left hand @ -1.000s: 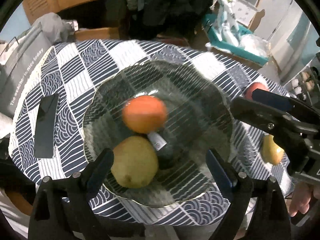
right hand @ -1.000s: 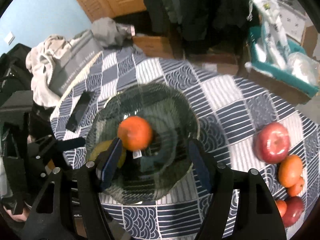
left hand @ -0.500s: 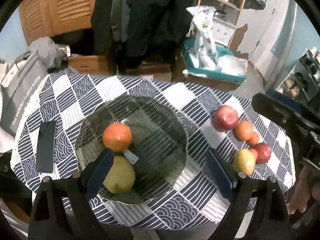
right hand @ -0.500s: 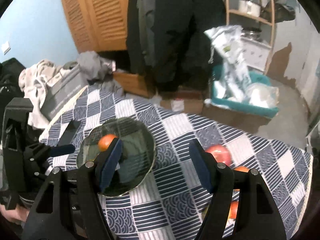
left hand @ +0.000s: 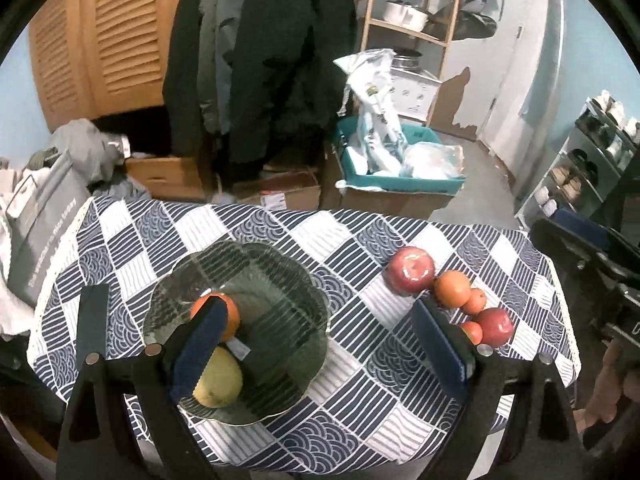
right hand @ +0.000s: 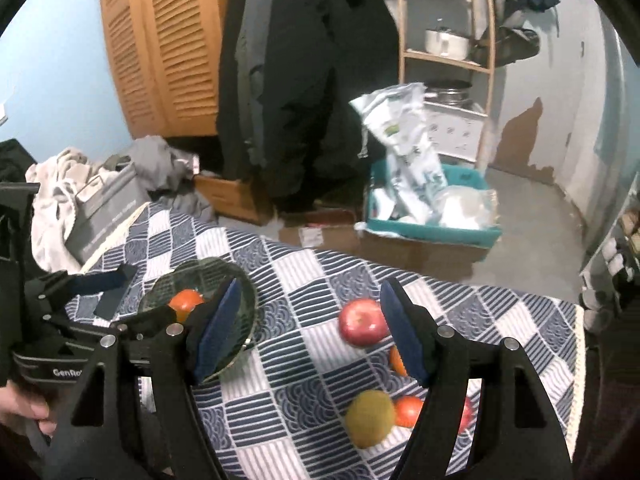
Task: Organize fruits
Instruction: 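Withdraw both grippers from the glass bowl back toward the fruit, then grasp another green pear with the left gripper while the right gripper grasps a red apple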
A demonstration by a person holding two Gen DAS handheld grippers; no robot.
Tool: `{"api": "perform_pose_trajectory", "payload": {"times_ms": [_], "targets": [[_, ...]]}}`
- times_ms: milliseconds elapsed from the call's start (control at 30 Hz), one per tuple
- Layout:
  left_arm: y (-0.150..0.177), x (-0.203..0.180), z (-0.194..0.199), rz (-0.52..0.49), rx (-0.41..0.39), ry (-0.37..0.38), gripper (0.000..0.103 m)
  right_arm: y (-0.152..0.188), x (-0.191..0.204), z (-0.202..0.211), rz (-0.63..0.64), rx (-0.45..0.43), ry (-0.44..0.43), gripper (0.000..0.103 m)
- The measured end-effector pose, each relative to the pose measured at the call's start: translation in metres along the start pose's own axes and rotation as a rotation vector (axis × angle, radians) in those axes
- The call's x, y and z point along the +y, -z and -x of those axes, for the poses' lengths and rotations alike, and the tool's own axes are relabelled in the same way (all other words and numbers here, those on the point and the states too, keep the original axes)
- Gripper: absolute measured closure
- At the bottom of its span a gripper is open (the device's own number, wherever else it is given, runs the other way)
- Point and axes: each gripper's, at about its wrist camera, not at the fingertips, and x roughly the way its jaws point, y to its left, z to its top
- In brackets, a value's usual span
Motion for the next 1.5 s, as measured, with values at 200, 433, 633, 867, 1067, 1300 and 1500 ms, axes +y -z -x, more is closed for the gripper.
{"api": "perform_pose_trajectory", "payload": {"times_ms": [200, 433, 633, 867, 1067, 1300, 1500], "targets": [[-0.005, -0.024, 0.0, -0.028, 0.001, 0.032, 0.009, 0.004, -0.031, 0.026, -0.03, -0.033, 0.057, 0.03], [-0.009, -0.054, -0.005, -0.061, 0.016, 0.067, 0.009, 0.015, -0.07, 0.05, -0.075, -0.059, 0.112, 0.03], [-0.009, -0.08, -0.007, -0.098, 0.024, 0.089, 0.009, 0.028, -0.1, 0.066, -0.111, -0.07, 0.154, 0.03], [-0.007, -0.107, -0.016, -0.133, 0.051, 0.112, 0.009, 0.043, -0.122, 0.072, -0.122, -0.06, 0.211, 0.03], [-0.001, -0.119, -0.036, -0.133, 0.101, 0.127, 0.009, 0.056, -0.136, 0.062, -0.129, -0.017, 0.232, 0.03], [0.013, -0.13, -0.069, -0.143, 0.18, 0.126, 0.009, 0.075, -0.15, 0.039, -0.153, 0.055, 0.222, 0.03], [0.029, -0.138, -0.103, -0.144, 0.28, 0.128, 0.009, 0.098, -0.164, 0.01, -0.183, 0.148, 0.222, 0.03]]}}
